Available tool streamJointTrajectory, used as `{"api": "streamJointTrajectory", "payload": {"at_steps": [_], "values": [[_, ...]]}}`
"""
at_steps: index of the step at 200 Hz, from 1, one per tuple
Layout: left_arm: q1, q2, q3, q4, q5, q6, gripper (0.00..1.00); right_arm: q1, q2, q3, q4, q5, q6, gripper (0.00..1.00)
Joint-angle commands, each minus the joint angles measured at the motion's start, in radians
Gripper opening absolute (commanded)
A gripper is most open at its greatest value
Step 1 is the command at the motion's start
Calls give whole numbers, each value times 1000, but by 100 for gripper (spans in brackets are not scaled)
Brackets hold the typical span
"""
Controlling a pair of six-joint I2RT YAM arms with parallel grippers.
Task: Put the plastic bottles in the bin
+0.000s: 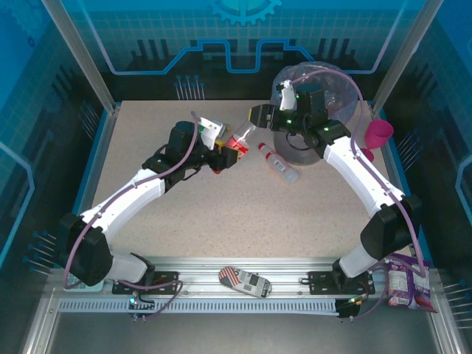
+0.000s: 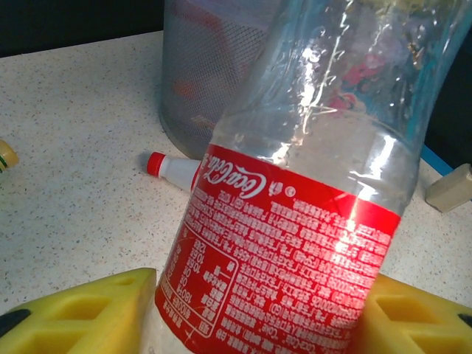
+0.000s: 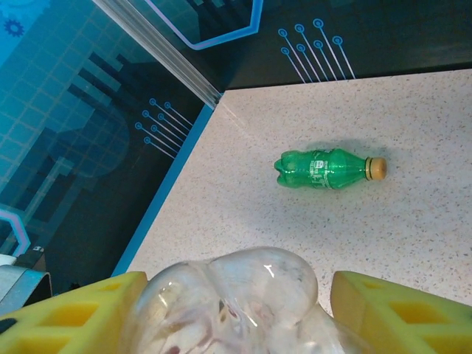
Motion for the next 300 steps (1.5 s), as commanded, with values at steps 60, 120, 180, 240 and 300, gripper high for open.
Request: {"api": "streamJointTrajectory", "payload": {"at_steps": [60,120,180,240,300], "values": [[-4,-67,47,18,-74,-72,98,-52,-9,237,-32,40,-116,52],[-1,-69,27,-16,-113,-89,98,-222,6,505,-77,187,-274,51],[-2,-48,32,-22,-112,-96,98,-458,137,694,-244,135,-282,50],[-3,-51,31,-37,-118,-102,98,-595,319,735,-255,-134,-178,50],[-2,-45,38,-48,-125,-100,98,-629,489,790,-271,-267,-135,51]]}}
